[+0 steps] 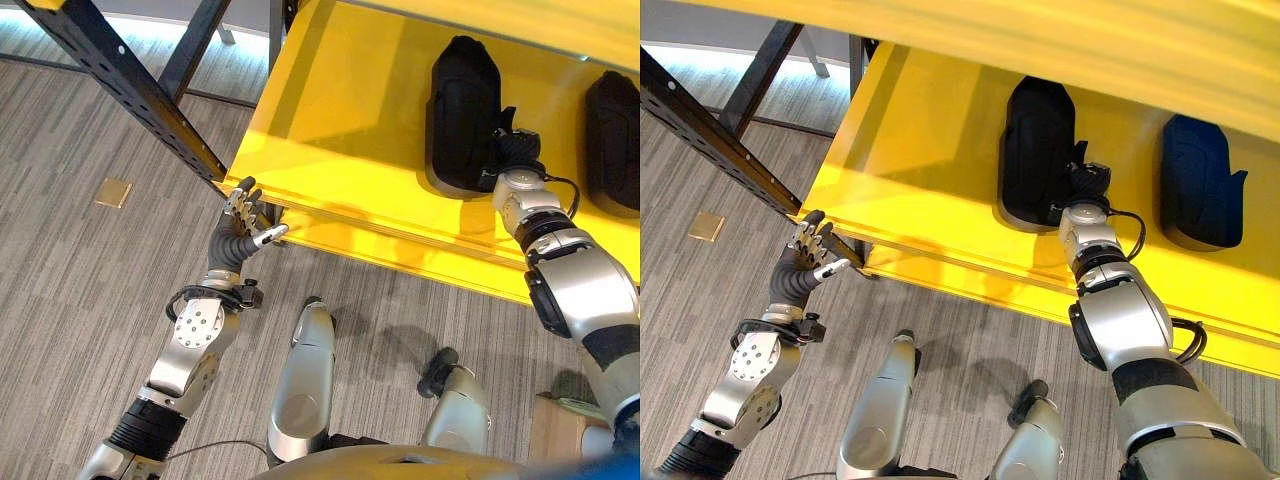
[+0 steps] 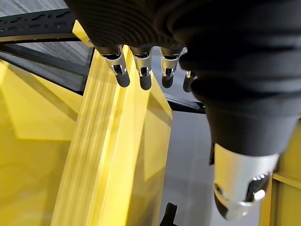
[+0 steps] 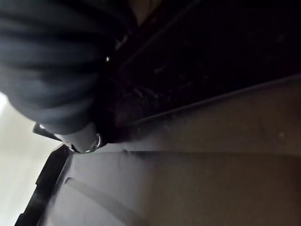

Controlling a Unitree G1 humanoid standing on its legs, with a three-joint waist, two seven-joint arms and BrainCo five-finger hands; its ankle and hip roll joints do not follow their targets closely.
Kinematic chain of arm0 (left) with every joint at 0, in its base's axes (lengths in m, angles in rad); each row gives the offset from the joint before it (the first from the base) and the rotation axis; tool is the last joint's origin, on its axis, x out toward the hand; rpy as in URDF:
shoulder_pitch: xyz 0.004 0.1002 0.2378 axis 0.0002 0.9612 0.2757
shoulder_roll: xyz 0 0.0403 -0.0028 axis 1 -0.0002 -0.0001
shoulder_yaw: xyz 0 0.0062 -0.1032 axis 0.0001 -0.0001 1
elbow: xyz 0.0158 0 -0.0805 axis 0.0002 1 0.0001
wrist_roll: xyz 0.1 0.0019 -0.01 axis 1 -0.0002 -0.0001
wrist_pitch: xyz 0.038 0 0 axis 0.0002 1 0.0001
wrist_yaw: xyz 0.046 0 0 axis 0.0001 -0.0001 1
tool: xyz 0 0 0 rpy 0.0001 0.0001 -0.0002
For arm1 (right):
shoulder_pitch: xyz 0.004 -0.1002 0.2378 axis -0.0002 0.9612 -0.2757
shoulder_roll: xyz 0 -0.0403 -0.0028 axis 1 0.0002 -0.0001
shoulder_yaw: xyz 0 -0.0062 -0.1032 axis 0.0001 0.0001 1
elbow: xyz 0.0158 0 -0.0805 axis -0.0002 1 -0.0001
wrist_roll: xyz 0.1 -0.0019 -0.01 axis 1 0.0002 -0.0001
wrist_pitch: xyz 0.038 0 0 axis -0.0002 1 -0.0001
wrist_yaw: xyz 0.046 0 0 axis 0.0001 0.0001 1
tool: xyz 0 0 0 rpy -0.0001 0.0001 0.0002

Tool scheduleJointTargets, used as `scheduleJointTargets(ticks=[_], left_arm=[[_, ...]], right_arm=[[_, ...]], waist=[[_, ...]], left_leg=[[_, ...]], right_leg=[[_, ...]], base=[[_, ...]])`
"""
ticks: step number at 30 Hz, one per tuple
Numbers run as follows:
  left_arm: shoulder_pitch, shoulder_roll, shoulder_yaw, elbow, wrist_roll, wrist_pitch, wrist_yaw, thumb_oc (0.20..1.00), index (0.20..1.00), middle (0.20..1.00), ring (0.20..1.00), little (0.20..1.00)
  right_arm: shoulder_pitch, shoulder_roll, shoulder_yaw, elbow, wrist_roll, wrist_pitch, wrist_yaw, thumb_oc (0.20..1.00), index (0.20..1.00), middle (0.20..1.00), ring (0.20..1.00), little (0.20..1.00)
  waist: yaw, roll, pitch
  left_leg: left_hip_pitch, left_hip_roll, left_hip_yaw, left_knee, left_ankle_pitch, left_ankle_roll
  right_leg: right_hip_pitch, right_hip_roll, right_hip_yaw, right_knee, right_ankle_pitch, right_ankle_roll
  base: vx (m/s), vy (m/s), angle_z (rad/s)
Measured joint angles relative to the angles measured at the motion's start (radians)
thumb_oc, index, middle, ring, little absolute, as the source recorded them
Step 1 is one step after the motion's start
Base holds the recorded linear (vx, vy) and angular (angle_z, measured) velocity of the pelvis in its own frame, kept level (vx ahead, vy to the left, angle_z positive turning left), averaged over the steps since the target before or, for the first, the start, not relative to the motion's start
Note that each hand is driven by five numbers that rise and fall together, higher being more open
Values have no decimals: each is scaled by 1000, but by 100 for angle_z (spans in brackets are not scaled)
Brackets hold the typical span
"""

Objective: Move parts from the plastic box to the shelf.

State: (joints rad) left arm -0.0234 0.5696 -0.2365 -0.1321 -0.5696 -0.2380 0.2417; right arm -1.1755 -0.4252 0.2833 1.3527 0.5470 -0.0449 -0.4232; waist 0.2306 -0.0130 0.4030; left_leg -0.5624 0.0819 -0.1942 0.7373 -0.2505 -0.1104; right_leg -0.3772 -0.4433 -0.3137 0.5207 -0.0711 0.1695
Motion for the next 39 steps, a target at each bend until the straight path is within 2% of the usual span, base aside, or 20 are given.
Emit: scheduleJointTargets(ticks=[4, 13, 39], left_arm=[[0, 1, 0, 0, 0, -4, 0, 1000, 1000, 1000, 1000, 1000], [6, 3, 0, -2, 1, -6, 5, 1000, 1000, 1000, 1000, 1000], [11, 28, 0, -2, 3, -13, 8, 1000, 1000, 1000, 1000, 1000]], right_arm=[[0, -38, -1, 18, 0, 2, -4, 200, 200, 200, 200, 200], [0, -91, -15, 77, 0, 16, -25, 200, 200, 200, 200, 200], [-6, -93, -26, 80, 0, 16, -64, 200, 200, 200, 200, 200]], waist=[[3, 0, 0], [-19, 1, 1], [-20, 0, 3]], left_leg=[[-4, -8, -2, -1, -1, 1], [-9, -7, 1, 0, -2, 4], [-24, -2, 5, 8, -7, 10]], right_leg=[[0, -6, -2, 0, 0, 0], [-4, -8, -2, -4, 2, 5], [-8, 5, -1, -27, 14, 8]], base=[[12, -5, 5], [0, 0, 0], [0, 0, 0]])
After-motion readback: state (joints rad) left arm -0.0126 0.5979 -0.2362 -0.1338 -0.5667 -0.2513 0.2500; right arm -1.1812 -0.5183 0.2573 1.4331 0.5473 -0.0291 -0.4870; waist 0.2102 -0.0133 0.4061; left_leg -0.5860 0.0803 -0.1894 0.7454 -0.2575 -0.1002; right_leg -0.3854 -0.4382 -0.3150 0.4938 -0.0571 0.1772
